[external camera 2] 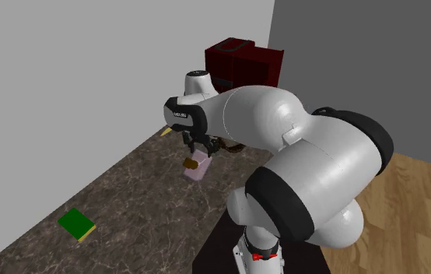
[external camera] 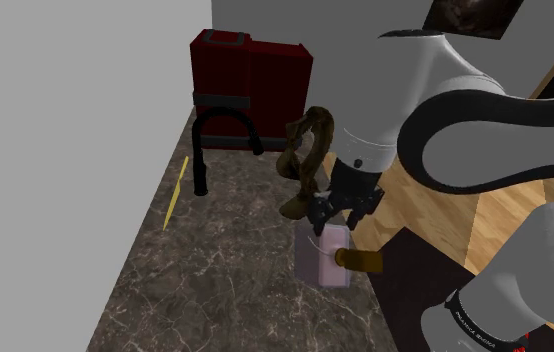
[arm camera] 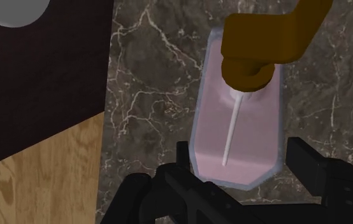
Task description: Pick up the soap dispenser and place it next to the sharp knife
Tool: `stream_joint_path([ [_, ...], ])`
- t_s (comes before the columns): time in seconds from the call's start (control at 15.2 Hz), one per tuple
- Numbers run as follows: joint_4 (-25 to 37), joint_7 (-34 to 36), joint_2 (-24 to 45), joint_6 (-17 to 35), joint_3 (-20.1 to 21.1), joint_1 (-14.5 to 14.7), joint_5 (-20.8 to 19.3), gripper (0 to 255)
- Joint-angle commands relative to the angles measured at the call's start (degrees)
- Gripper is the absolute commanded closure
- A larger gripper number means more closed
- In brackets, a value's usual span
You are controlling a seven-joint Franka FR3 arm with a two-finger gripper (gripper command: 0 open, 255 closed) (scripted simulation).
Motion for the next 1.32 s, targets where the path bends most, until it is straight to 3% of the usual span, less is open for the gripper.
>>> stream_joint_path([
  [0.0, 1.5, 0.1, -0.4, -1.8, -0.5, -0.2, -0.5, 255],
  [1.25, 14.2, 0.7, -3.1, -17.2, -4.3, -1.1, -3.5, 255],
])
